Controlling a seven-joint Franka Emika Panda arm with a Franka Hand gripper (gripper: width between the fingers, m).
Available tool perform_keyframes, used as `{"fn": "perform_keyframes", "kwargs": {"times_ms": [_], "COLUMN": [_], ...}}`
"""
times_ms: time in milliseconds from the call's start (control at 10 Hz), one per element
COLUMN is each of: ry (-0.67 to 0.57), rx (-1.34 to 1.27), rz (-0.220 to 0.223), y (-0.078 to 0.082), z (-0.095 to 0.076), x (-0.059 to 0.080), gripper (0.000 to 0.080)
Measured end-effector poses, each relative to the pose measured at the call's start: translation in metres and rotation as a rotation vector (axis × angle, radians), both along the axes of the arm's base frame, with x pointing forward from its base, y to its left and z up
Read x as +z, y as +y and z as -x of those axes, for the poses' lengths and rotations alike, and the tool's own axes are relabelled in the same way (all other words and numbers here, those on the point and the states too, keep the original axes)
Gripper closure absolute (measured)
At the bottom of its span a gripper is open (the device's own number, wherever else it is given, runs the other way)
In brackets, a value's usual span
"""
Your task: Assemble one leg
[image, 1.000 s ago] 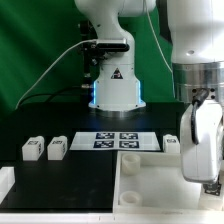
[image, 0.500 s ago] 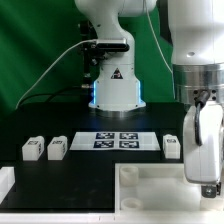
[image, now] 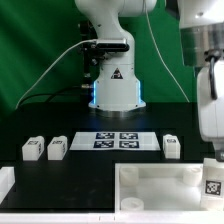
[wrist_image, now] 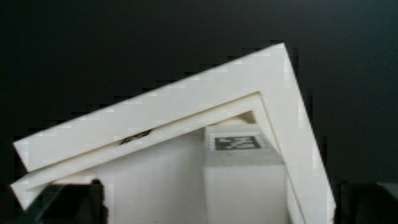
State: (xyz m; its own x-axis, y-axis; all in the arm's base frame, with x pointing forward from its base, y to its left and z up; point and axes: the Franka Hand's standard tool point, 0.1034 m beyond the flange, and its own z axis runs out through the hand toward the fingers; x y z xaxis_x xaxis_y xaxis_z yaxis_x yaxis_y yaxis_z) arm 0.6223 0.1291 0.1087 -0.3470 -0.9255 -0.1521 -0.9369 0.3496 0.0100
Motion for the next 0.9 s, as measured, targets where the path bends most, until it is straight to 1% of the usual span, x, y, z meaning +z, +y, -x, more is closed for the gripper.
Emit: {"fn": "perform_keyframes", "kwargs": {"times_ms": [100,900], "ry": [0.002,0.005], "rx": [0.001,0.002], "rz": [0.002,0.003], "y": [0.0005,0.0006], "z": [0.0001,0.0008], "x": [-0.0022,-0.0041], "gripper": [0.0151,0.0151]}}
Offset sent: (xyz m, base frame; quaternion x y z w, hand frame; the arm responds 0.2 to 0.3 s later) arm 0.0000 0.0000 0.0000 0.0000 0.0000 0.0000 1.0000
